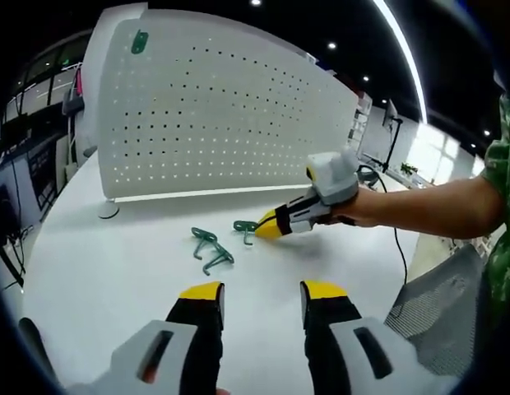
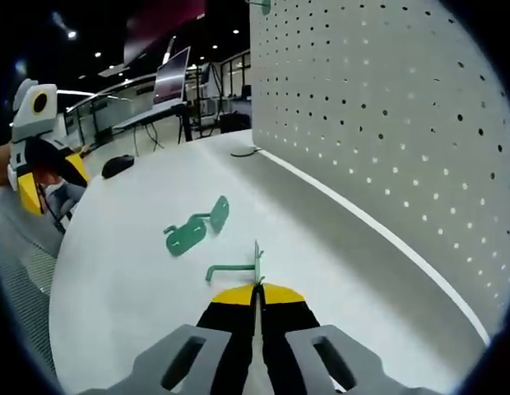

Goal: Insert the hook assembly into the mounting plate slot until the hook locks in place.

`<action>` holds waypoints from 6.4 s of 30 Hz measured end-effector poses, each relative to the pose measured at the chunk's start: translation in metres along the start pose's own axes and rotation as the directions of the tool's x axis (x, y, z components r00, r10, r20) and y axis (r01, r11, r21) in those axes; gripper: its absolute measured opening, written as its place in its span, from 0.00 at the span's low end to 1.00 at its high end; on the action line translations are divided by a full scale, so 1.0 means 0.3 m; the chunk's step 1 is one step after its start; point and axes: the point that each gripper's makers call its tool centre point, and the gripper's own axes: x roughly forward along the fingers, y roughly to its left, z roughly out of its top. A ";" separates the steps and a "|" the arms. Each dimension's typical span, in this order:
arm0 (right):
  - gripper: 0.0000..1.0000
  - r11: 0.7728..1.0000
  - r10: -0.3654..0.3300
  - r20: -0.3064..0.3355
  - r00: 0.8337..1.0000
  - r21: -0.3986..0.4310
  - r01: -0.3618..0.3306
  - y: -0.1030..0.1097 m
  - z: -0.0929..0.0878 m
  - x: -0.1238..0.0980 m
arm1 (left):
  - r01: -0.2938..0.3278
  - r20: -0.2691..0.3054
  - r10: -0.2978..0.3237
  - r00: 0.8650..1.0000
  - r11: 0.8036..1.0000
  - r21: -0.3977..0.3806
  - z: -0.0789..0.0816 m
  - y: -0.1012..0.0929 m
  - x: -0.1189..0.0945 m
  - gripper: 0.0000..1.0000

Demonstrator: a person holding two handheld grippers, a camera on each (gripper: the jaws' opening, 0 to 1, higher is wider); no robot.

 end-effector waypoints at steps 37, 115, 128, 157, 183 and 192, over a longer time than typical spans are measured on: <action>0.00 0.997 -0.066 0.053 0.996 0.054 0.063 -0.051 0.075 -0.076 | 0.012 0.002 -0.012 1.000 1.000 0.014 0.005 -0.015 0.001 0.37; 0.00 0.983 -0.062 -0.189 0.980 -0.184 0.026 -0.084 0.000 -0.107 | 0.022 0.033 -0.024 0.999 0.998 0.061 0.028 -0.040 0.001 0.36; 0.00 1.000 -0.011 -0.001 1.000 -0.023 0.011 0.011 0.165 -0.134 | 0.018 0.046 -0.021 0.999 0.998 0.063 0.043 -0.045 -0.001 0.35; 0.00 0.992 0.020 0.380 0.925 0.110 -0.067 0.224 0.535 -0.290 | -0.032 0.232 0.014 0.973 0.997 0.076 0.308 -0.042 -0.057 0.33; 0.00 0.974 0.010 0.517 0.856 0.187 -0.124 0.291 0.646 -0.401 | -0.066 0.348 0.035 0.937 0.995 0.078 0.472 -0.075 -0.060 0.18; 0.00 0.969 0.012 0.533 0.846 0.204 -0.143 0.300 0.656 -0.405 | -0.078 0.363 0.043 0.931 0.994 0.080 0.485 -0.076 -0.053 0.13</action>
